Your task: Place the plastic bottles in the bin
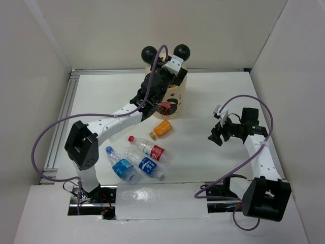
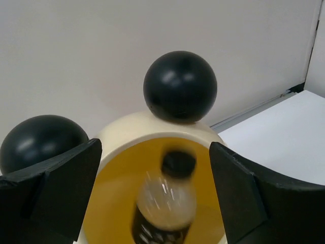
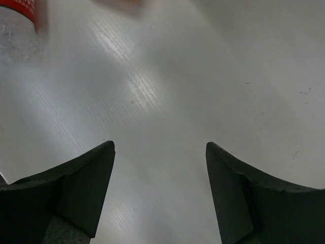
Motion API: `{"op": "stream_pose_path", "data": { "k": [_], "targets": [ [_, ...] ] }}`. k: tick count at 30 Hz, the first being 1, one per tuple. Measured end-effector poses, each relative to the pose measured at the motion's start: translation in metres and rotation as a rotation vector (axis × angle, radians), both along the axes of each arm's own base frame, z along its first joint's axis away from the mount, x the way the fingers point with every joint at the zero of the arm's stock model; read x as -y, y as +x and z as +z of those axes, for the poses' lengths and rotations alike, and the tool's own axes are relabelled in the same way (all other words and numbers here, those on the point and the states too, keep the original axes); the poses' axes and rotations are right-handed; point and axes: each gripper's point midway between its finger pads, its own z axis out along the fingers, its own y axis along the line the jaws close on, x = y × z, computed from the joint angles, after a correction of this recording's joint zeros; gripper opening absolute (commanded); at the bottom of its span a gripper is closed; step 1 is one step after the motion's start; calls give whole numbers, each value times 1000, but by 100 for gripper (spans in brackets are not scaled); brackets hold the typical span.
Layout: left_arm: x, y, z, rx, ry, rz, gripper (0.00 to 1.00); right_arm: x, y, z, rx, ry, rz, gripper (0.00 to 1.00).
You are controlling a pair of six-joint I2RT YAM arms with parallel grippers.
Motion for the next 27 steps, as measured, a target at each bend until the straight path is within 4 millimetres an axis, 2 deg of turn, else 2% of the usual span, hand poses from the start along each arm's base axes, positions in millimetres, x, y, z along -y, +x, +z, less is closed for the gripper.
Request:
{"op": "stream_pose_path", "data": {
  "k": [3,6,10,12,13,15,17,18,19,20,21,22,24,27],
  "targets": [
    [8,-7,3,3,-3,-19,100,-3,-5,-1,1,1,34,82],
    [18,-22,11,11,-7,-53,100,-8,-9,2,35,-4,104,83],
    [26,-66,42,33,-31,-118,100,-20,-18,8,137,-18,257,89],
    [19,-94,65,37,-56,-148,100,-32,-19,16,226,-28,348,90],
    [9,-111,79,35,-90,-161,100,-40,-19,20,269,-36,396,90],
    [-24,-134,96,13,-153,-142,100,-62,-23,29,354,-49,509,90],
    [-72,-149,103,-22,-238,-76,100,-89,-24,35,450,-95,635,90],
    [-95,-153,97,-54,-271,-35,100,-105,-27,38,496,-109,699,90],
    [-131,-157,74,-126,-316,37,100,-123,-30,39,543,-124,770,90],
    [-138,-158,67,-144,-313,58,100,-136,-33,40,578,-134,818,90],
    [-157,-163,51,-189,-340,97,100,-150,-36,37,600,-153,868,90],
    [-172,-169,26,-254,-351,132,100,-163,-37,33,618,-176,909,90],
    [-185,-180,-19,-366,-344,170,100,-183,-35,20,623,-224,966,90],
    [-199,-200,-81,-526,-339,216,100,-204,-19,-2,594,-306,1016,90]
  ]
}}
